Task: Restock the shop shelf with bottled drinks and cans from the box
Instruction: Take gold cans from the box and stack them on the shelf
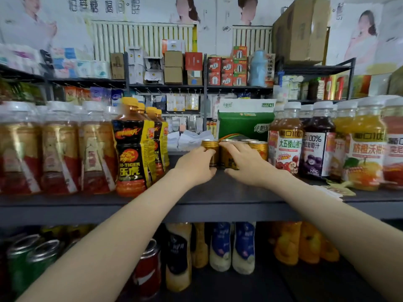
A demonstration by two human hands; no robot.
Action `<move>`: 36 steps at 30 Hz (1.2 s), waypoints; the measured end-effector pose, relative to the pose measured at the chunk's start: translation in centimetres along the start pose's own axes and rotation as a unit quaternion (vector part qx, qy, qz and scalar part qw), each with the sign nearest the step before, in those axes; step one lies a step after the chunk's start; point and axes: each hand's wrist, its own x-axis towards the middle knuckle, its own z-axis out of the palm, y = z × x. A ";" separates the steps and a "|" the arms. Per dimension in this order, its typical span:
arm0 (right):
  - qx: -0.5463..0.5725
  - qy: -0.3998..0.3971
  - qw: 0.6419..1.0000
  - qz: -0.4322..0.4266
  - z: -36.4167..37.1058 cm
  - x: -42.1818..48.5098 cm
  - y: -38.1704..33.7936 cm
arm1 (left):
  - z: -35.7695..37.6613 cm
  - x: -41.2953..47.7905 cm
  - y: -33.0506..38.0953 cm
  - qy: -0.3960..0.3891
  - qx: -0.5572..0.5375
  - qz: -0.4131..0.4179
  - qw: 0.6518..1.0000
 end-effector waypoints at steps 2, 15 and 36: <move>0.034 0.021 0.999 -0.019 -0.7 -1.0 -1.6 | -1.5 -2.5 1.0 0.018 -0.012 -0.023 0.999; 0.245 0.021 0.943 -0.224 0.9 -13.3 -14.9 | -0.5 -29.9 3.8 0.107 -0.025 -0.183 0.977; 0.355 -0.357 0.773 -0.386 23.3 -20.4 -65.0 | -2.2 -81.2 -14.4 -0.130 0.001 -0.735 0.665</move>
